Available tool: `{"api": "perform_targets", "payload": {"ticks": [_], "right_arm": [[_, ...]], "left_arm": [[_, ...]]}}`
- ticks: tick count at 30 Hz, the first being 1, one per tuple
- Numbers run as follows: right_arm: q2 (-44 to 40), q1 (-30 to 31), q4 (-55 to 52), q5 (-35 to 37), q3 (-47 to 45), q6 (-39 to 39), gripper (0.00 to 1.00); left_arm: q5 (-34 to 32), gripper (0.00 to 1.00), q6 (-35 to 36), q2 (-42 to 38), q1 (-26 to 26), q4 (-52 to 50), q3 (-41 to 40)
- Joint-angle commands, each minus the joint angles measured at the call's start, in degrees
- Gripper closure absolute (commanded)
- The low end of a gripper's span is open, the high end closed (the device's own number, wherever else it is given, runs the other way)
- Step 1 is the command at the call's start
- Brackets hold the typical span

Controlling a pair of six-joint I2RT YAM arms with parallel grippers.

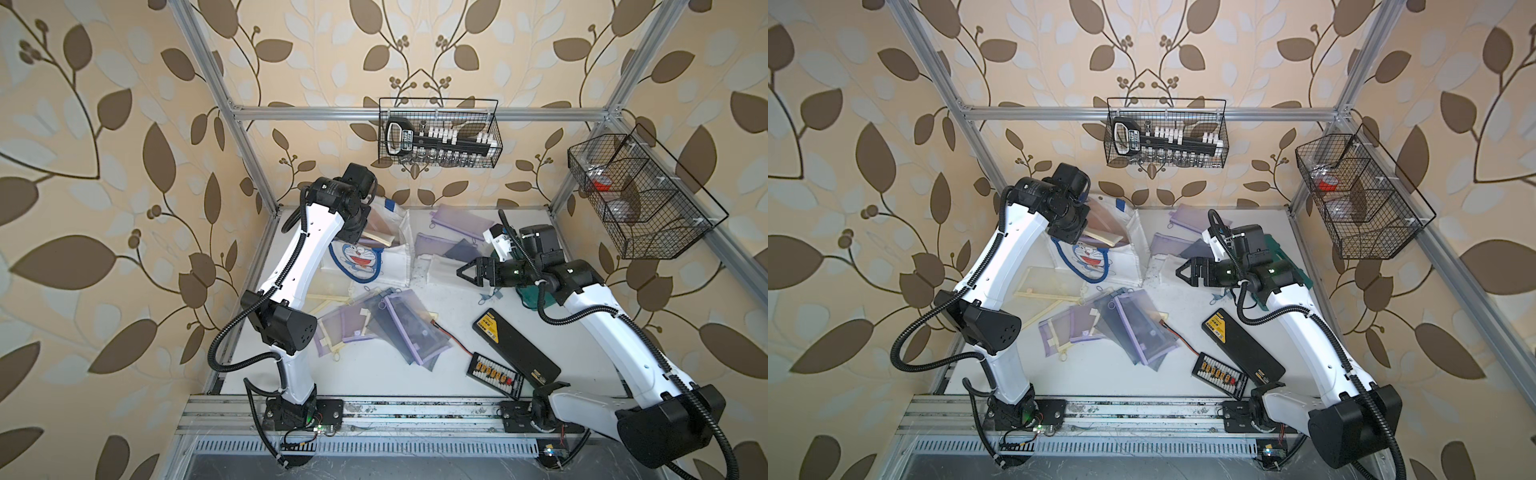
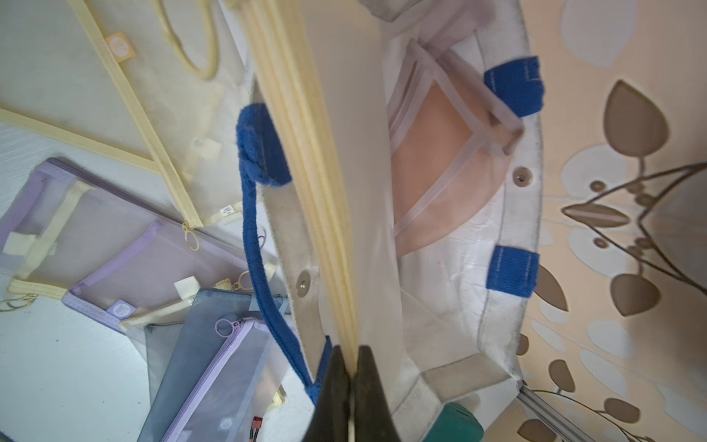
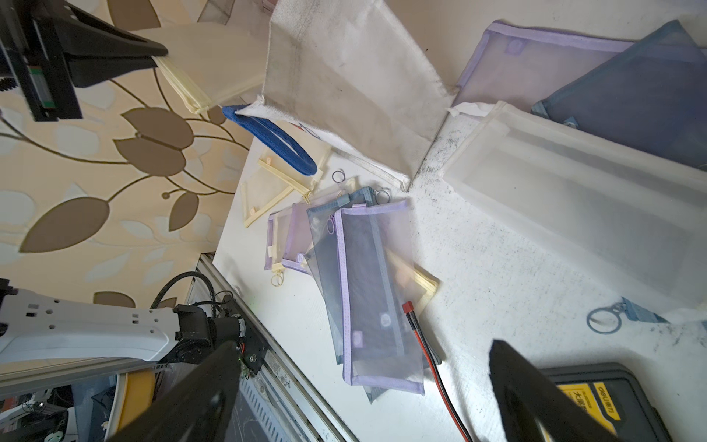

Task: Put the pencil pouch into the canvas bag
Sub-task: Place the pencil pouch in the canvas bag.

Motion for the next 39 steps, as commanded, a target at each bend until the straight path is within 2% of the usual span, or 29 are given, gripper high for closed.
{"api": "perform_targets", "payload": {"ticks": [1,8,14,17,24,26,29,32,34,36,39], "right_arm": [[1.0,0.0,-0.4,0.6,1.7,-1.2,0.00],[1.0,-0.1,-0.3,0.9,1.1,-1.4,0.00],[0.4,-0.2,-1.8,2.7,1.7,-2.9,0.00],[0.4,-0.3,-2.0,2.9,1.5,-3.2,0.00],[1.2,-0.3,-0.9,2.0,1.0,-2.7,0.00],[1.4,-0.3,-0.6,1.9,0.7,-2.7,0.00],[1.9,-0.3,0.2,1.0,-0.5,-2.6,0.00],[3.1,-0.2,1.3,-1.2,-2.3,-2.6,0.00],[4.3,0.3,1.5,-2.1,-3.2,-3.0,0.00],[5.6,1.5,2.3,-2.8,-4.0,-3.4,0.00],[8.9,4.2,4.5,-4.7,-5.4,-4.1,0.02]], "left_arm": [[0.4,1.00,-1.6,0.1,0.3,0.7,-1.6],[0.8,1.00,-0.3,5.4,0.4,2.7,-0.4],[2.1,0.89,1.7,7.9,1.2,3.3,-0.4],[1.5,0.75,4.7,7.8,1.2,3.0,2.0],[2.9,0.30,15.1,3.6,1.2,3.3,5.0],[5.0,0.24,18.8,0.9,1.0,4.1,3.3],[8.9,0.18,25.5,-5.7,-0.4,8.3,-4.4],[12.7,0.16,32.4,-15.7,-4.1,15.6,-18.8],[17.7,0.20,34.5,-24.5,-6.6,22.9,-30.5],[22.4,0.30,35.8,-32.4,-9.0,28.2,-41.6],[23.8,0.32,33.9,-40.9,-13.9,31.8,-55.2]]}}
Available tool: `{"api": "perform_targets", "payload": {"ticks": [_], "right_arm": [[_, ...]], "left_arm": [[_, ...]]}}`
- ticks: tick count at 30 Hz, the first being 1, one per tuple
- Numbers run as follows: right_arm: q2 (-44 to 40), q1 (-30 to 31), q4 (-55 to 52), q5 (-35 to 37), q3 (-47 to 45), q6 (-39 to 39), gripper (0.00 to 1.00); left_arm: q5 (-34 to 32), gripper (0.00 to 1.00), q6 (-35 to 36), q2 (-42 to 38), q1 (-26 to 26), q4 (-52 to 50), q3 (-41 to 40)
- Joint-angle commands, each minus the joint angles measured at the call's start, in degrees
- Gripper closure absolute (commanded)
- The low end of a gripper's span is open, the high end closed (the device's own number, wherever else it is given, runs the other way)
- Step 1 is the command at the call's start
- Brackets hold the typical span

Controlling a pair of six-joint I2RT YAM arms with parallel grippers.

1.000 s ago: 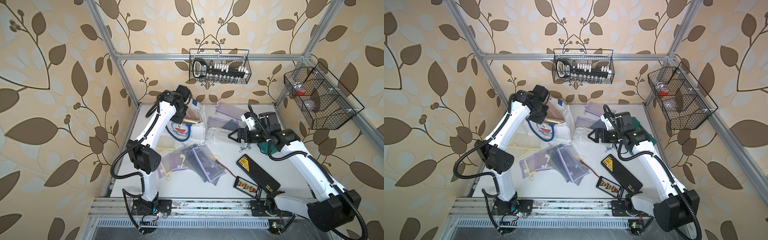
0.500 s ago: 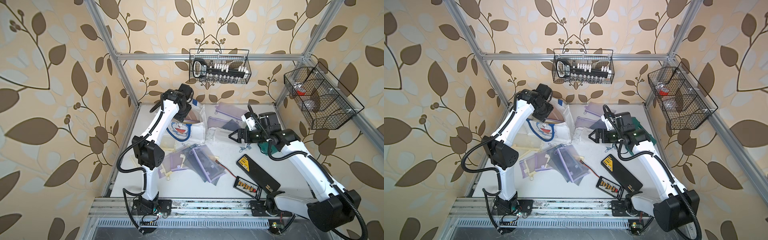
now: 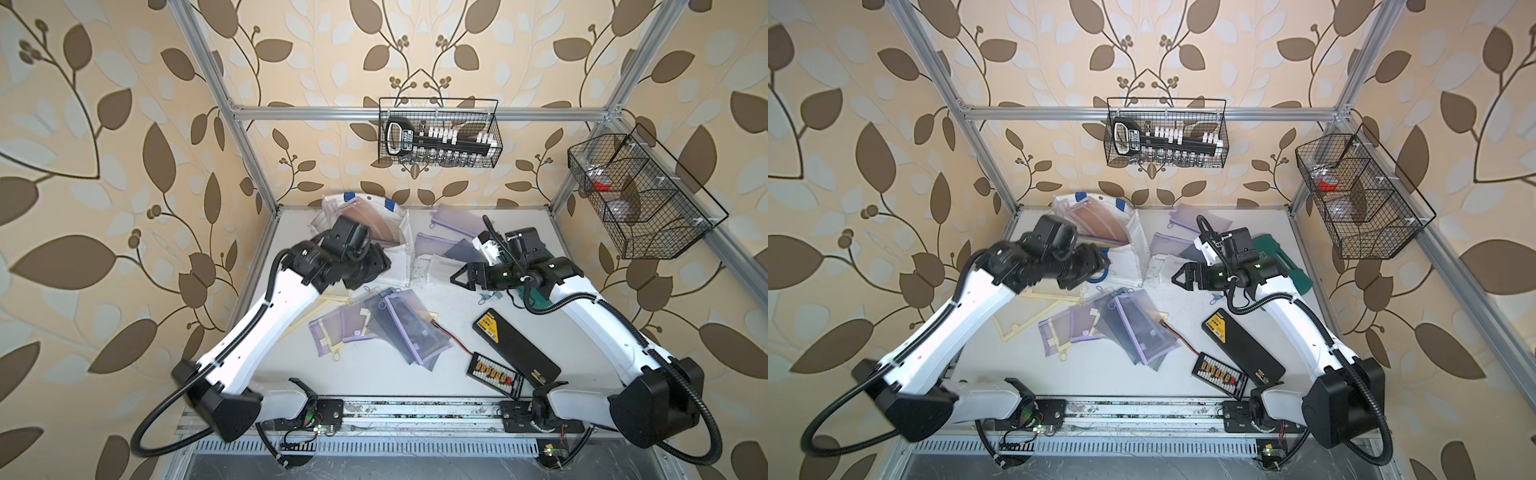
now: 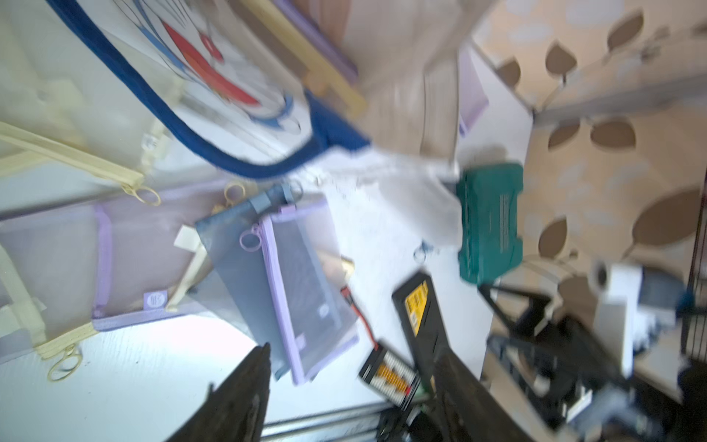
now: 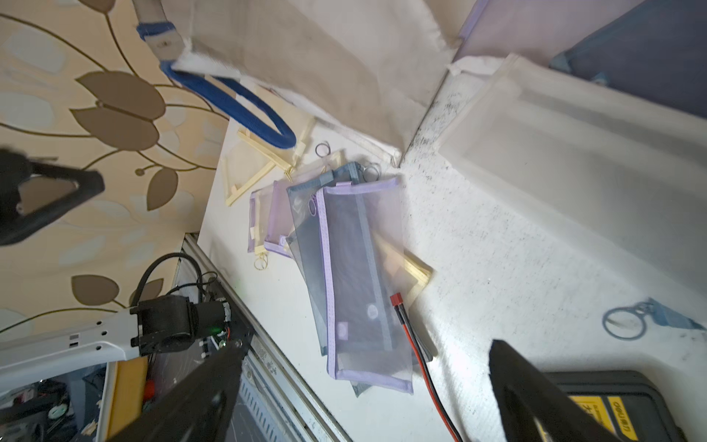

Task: Put the pencil pouch into the canvas bag
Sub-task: Place the pencil pouch in the canvas bag, then pick up the pencil pouch.

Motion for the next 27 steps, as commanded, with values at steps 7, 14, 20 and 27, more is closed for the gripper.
{"api": "perform_targets", "payload": {"ticks": [7,14,20,27], "right_arm": [[11.4,7.9,7.1,-4.2,-3.8,-1.3,0.04],[17.3,8.6,9.7,-2.1,-5.1,-2.7,0.07],[23.2,8.7,13.4,-3.7,-4.6,-2.1,0.16],[28.4,8.7,15.4,-4.1,-3.7,-2.2,0.24]], "left_arm": [[4.5,0.23,-5.6,-13.9,-9.7,22.5,-30.8],[3.6,0.28,-5.0,-4.0,-11.5,33.3,-34.2],[-0.5,0.36,-4.6,2.7,-11.6,38.8,-34.7],[-2.3,0.40,-6.2,7.7,-11.6,42.7,-37.0]]}}
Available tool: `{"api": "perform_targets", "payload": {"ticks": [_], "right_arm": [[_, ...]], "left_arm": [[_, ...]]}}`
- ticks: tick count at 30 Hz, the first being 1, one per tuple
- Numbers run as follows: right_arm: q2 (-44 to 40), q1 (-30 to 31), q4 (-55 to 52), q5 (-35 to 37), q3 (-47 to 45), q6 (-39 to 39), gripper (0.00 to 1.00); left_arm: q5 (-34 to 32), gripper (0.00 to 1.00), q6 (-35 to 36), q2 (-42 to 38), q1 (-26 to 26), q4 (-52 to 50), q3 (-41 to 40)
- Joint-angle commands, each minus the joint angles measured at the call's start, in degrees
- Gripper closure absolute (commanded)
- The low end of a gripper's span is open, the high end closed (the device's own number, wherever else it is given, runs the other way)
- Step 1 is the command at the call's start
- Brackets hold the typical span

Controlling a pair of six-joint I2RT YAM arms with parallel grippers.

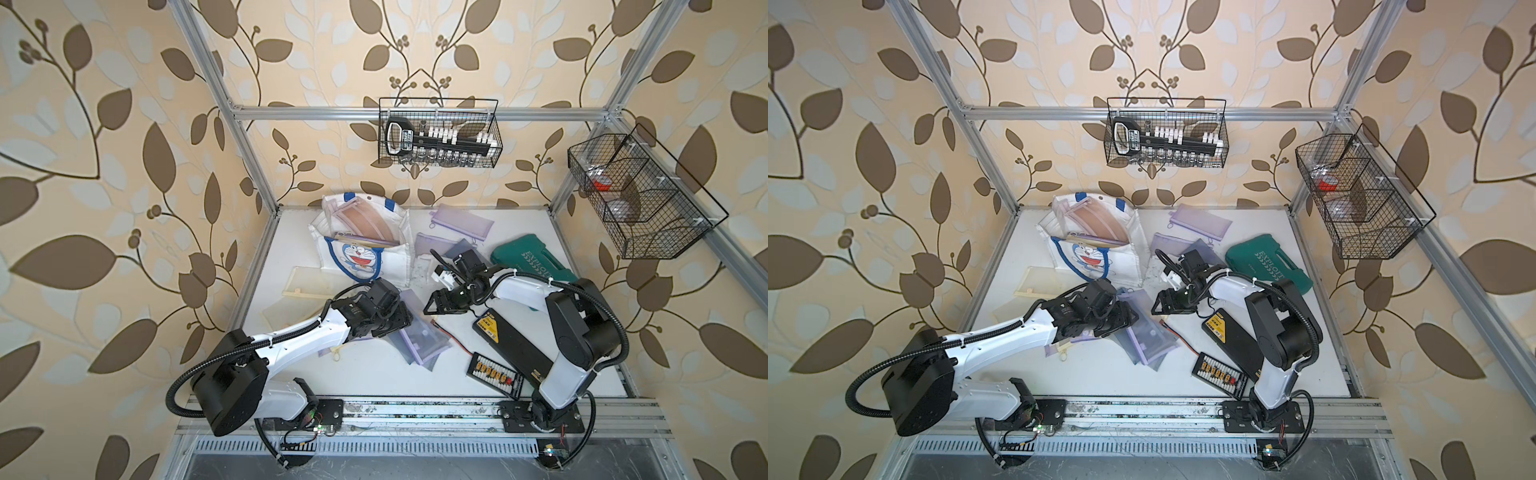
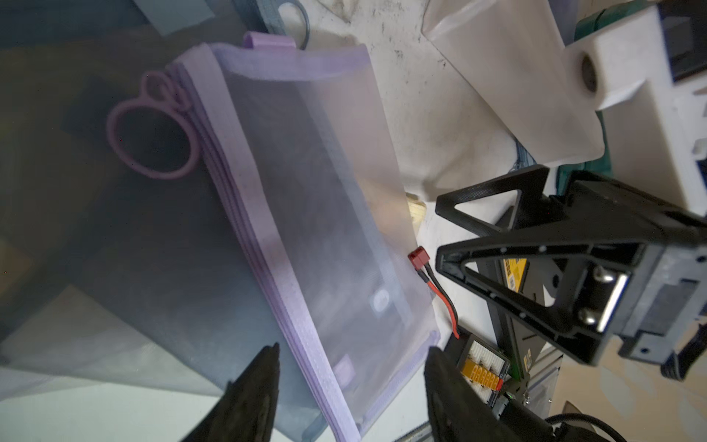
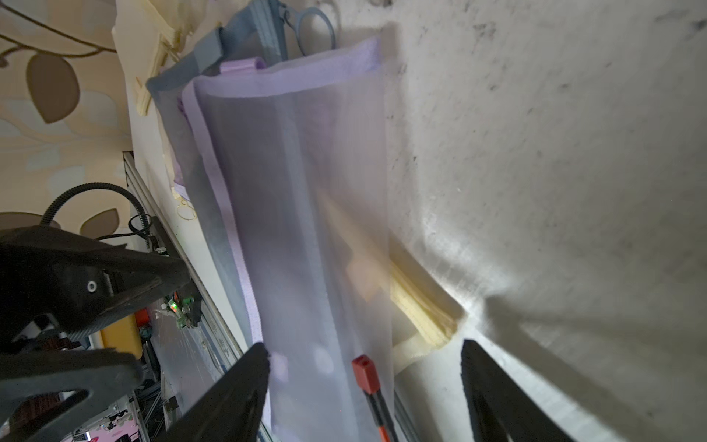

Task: Put the pencil pouch into the canvas bag
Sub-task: Pick up the pencil pouch.

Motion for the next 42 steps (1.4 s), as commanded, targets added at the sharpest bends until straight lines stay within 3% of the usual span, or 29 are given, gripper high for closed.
{"api": "perform_targets", "payload": {"ticks": [1,9,16,22,27,31,35,42], "right_arm": [[2.1,0.4,2.0,-1.6,0.7,-0.6,0.25],[4.7,1.7,3.7,-2.1,-0.2,-0.6,0.38],[6.3,3.3,4.1,-2.1,-0.5,-0.5,0.57],[6.7,4.2,4.2,-2.4,-0.4,-0.5,0.69],[6.1,4.3,3.7,-2.5,-0.4,-0.5,0.72],[3.9,4.2,2.6,-1.4,-0.1,-0.8,0.65],[0.8,3.4,0.2,-0.4,0.6,-0.9,0.55],[-6.4,1.2,-6.2,4.4,5.6,-1.8,0.14]], "left_arm": [[-2.6,0.40,-1.2,1.4,-0.7,3.8,-1.8],[-3.5,0.44,-4.3,4.3,-0.6,10.5,-6.5],[-0.6,0.58,-4.4,9.0,-0.6,19.4,-7.7],[0.4,0.74,-4.5,8.2,-0.6,25.6,-9.6],[1.4,0.99,-3.5,7.8,-0.6,25.8,-9.5],[2.3,1.00,-2.6,4.5,-0.8,23.0,-8.9],[1.1,1.00,0.1,-0.8,-2.0,8.8,-4.3],[-4.4,1.00,1.1,-7.0,-6.4,-23.1,12.7]]}}
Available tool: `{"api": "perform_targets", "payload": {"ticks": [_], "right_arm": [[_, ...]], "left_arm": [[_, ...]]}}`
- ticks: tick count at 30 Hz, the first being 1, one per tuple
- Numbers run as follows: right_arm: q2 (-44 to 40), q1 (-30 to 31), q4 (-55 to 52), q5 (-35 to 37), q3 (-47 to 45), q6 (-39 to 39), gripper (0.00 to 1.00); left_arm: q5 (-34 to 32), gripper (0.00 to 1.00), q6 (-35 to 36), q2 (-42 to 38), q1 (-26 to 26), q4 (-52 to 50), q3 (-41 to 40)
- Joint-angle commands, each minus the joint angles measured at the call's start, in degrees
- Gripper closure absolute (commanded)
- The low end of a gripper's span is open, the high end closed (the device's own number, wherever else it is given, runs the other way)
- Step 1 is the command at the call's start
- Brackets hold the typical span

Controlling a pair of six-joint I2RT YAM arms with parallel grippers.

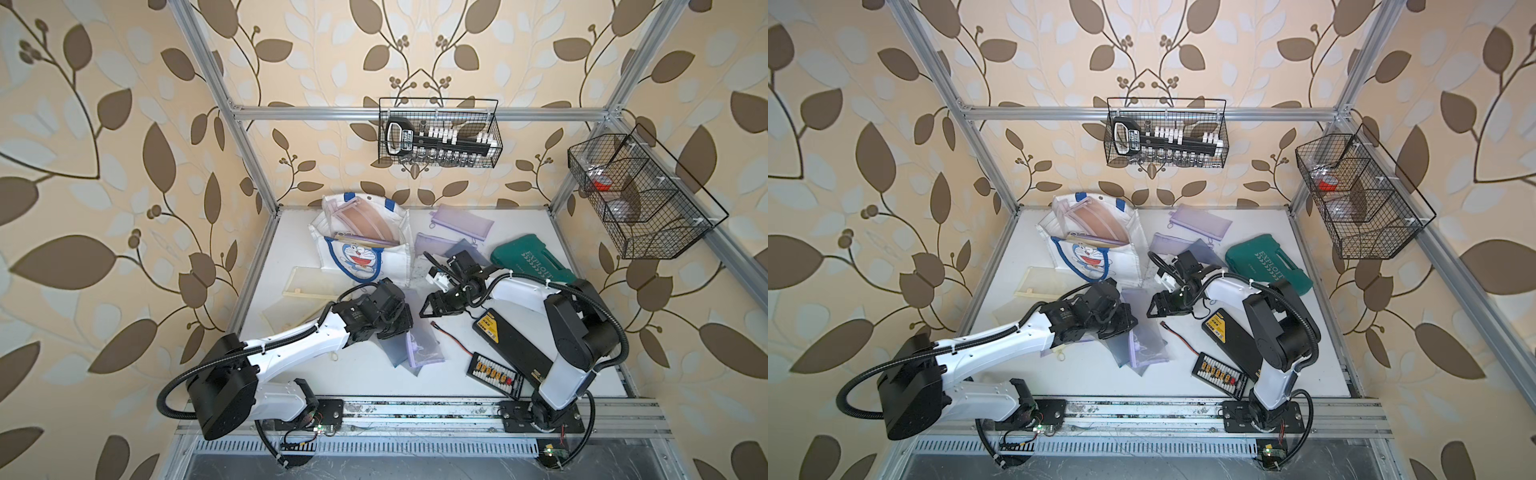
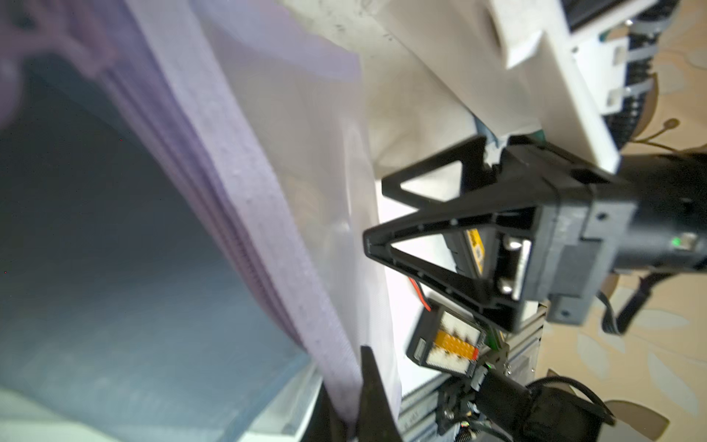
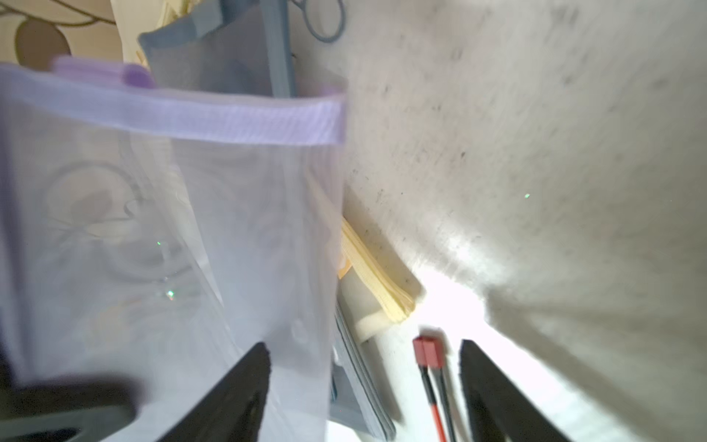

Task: Put the pencil pouch into the canvas bag
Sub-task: Pick up the pencil pouch, then place the pencil pouch in the canvas bag.

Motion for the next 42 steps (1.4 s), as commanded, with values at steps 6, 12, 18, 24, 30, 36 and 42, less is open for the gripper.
{"api": "perform_targets", "payload": {"ticks": [6,12,18,24,30,36,42], "right_arm": [[-10.2,-3.7,-7.6,5.1,7.2,0.0,0.01],[-15.8,-5.3,-10.3,7.1,9.4,1.1,0.00],[-18.5,-5.7,-11.9,8.6,11.2,1.9,0.00],[-20.8,-6.9,-13.0,11.4,12.8,3.5,0.00],[-21.0,-7.3,-14.6,10.6,16.1,3.9,0.00],[-22.4,-7.3,-15.5,11.0,16.5,3.9,0.00],[-23.5,-7.3,-15.9,10.6,16.7,4.5,0.00]], "left_arm": [[-7.7,1.00,-1.0,-4.6,-3.6,-32.3,19.6],[-10.0,1.00,-2.4,-4.5,-5.9,-37.6,28.6],[-13.8,1.00,-2.1,-1.1,-6.6,-44.1,39.7],[-23.5,1.00,-5.2,8.3,-6.1,-57.0,59.5],[-24.3,1.00,-9.2,19.2,1.2,-66.5,78.9],[-22.0,1.00,-18.1,22.7,13.9,-67.8,82.3],[-17.3,1.00,-18.4,30.3,21.7,-64.6,89.2]]}}
